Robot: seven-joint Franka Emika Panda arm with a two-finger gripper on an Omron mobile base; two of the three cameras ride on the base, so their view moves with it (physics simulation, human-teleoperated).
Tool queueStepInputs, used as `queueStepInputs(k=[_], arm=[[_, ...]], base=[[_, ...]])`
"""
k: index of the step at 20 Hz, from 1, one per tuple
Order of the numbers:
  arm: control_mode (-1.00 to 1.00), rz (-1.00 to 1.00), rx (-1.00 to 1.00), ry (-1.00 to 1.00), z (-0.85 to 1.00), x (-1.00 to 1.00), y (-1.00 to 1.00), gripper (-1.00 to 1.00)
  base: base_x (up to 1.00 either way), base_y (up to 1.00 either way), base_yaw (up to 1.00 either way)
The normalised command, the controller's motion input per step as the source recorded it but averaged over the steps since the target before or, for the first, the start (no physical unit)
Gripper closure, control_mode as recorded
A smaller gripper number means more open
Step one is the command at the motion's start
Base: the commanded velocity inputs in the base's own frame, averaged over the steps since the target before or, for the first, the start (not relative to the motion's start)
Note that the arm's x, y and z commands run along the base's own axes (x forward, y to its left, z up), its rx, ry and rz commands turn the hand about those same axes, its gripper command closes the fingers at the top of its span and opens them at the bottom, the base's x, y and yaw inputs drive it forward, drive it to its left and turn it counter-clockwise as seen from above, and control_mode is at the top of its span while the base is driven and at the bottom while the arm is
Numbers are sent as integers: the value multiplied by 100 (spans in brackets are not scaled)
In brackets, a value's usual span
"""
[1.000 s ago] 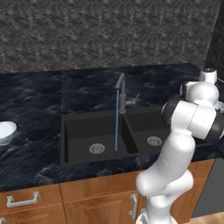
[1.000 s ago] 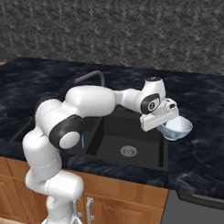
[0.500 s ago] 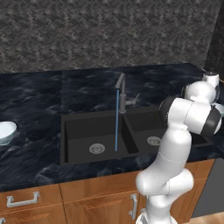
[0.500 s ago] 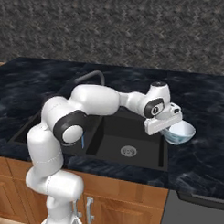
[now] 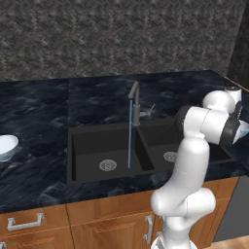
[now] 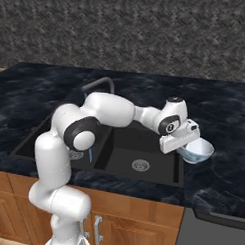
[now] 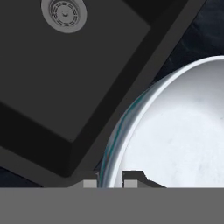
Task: Rinse each bowl for a few seconds and place them down in the sink or on the counter.
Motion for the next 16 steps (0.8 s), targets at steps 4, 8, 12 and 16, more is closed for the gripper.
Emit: queueStepInputs(k=[4,8,12,16], arm=[[-100,0,0,1,-33,13,-11,100],[-100,0,0,1,-30,15,-14,100],[-100,0,1,1,-32,16,-11,100],[-100,0,2,2,-32,15,-11,100]], base=[[0,0,0],[0,0,0],[0,0,0],[0,0,0]])
